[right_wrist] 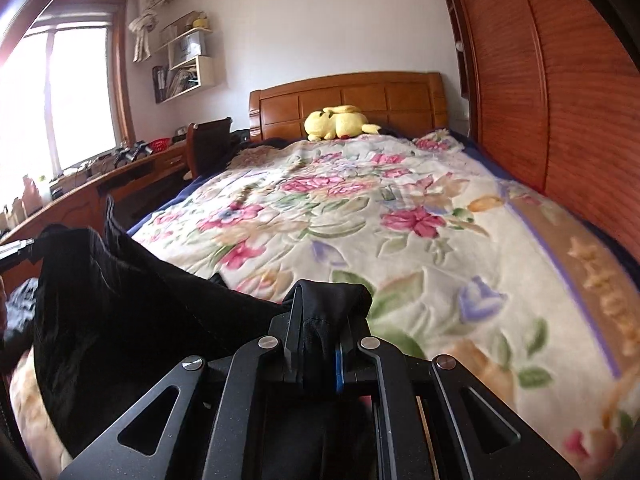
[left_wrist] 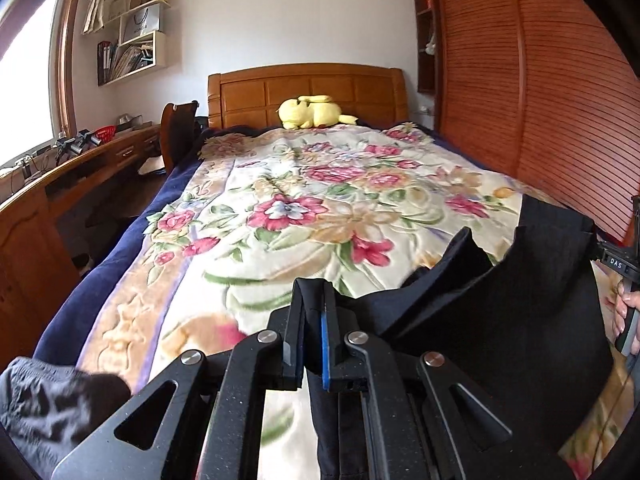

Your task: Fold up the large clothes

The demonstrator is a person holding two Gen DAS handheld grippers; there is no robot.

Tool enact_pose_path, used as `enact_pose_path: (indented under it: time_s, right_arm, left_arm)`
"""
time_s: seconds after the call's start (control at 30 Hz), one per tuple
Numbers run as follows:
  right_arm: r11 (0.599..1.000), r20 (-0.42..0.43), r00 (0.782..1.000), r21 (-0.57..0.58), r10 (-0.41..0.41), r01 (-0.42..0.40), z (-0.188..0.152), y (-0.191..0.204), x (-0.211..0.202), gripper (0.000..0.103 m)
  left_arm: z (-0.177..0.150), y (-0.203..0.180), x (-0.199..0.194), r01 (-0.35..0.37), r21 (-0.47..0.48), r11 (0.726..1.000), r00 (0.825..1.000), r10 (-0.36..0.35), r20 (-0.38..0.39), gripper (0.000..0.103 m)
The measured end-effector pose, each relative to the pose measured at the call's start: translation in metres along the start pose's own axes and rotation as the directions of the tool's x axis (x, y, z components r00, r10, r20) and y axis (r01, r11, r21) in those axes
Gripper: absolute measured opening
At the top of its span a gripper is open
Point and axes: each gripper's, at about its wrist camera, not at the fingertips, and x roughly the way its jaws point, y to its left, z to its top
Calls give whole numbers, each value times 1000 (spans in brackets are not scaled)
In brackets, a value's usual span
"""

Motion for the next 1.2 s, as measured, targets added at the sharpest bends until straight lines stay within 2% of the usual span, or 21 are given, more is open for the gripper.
enact_pose_path:
  time_s: [0.1,0.23,0.33,0.4,0.43,0.47,0.5,0.57,0.67,0.73,0.87,0.97,1.07,1.13,1.17,1.2]
  right_arm:
    - [999,-14,999,-22,-30,30,4,1,40,10]
    - [998,-38,998,-41,-58,56,1,3,73,10]
    - [999,-59,997,-29,-46,45,-1,3,81,18]
    - [998,-68,997,-44,-47,44,0,4,83,31]
    - [998,-60,997,-52,-46,42,3,2,80,38]
    - [997,-45,998,-58,-53,50,4,3,75,55]
    - [997,-25,998,-54,-52,51,6,4,69,66]
    - [999,-12,1000,-36,-27,26,8,-2,61,73]
    - [999,-18,999,-36,-32,31,2,-6,59,73]
    - [999,-39,999,-33,-34,33,-2,-10,60,73]
    - [999,-120,992,8,-41,42,-8,-22,69,73]
    - [998,-198,980,63,-5,18,-11,-34,88,73]
    - [995,-262,964,101,35,-9,-16,-42,103,73]
    - [993,-287,956,116,68,-35,-17,-44,109,69]
    - [991,-294,952,121,85,-51,-16,-44,112,64]
    - [991,-304,947,117,99,-66,-16,-43,114,54]
  left_arm:
    - [6,3,33,-12,-9,1000,1000,12,-13,6]
    - [3,6,73,-15,-32,999,998,13,-64,6]
    - [-2,6,89,-9,-43,999,994,5,-105,10]
    - [-7,2,90,-16,-15,1000,993,14,-115,16]
    - [-7,-1,90,-19,-4,1000,993,19,-115,23]
    - [-7,-3,88,-23,10,1000,994,24,-111,27]
    - [-7,-5,83,-20,14,1000,995,22,-101,31]
    - [-7,-7,79,5,7,1000,995,-5,-99,33]
    - [-15,-15,67,75,-17,997,991,-76,-113,35]
    - [-23,-24,62,113,-14,994,984,-113,-135,41]
    - [-52,-43,47,178,-2,984,969,-176,-171,48]
    - [-68,-47,38,204,-12,979,964,-203,-173,50]
    - [-81,-55,40,210,7,978,956,-204,-209,50]
    - [-83,-58,42,225,8,974,950,-217,-222,50]
    - [-84,-59,43,232,6,973,949,-225,-223,50]
    - [-85,-59,42,235,6,972,948,-228,-223,50]
